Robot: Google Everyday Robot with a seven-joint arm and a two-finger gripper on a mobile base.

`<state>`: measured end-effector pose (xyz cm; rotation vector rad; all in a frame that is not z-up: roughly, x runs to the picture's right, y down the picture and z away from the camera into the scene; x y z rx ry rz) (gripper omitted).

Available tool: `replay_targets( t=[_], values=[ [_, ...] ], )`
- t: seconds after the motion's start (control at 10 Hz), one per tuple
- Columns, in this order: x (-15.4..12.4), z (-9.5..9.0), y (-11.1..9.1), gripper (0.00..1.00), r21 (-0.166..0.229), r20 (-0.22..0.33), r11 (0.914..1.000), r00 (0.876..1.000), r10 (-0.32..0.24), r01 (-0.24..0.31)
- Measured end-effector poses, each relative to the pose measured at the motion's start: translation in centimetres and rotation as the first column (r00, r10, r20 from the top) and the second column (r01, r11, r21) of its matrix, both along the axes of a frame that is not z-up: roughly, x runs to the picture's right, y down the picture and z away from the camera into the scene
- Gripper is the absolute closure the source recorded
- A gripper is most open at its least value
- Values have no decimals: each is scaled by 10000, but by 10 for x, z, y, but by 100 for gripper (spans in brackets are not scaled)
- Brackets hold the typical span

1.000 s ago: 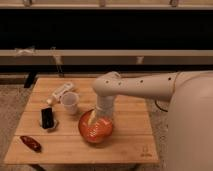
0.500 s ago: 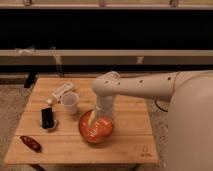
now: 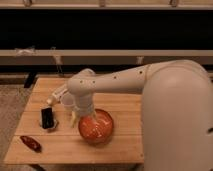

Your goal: Place the eraser in the ceramic cup

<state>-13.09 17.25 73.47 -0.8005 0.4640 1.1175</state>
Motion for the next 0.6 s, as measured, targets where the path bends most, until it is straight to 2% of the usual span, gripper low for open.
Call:
replay_targets(
  t=[0.3, 0.4, 0.6],
  values=[
    [-70, -3, -3, 20, 324, 845, 9956, 9923, -906, 882],
    [-92, -6, -2, 20, 436, 1099, 9923, 9867, -1198, 1157],
    [-140, -10, 3, 20, 723, 1668, 9805, 9670, -1924, 1826]
  ],
)
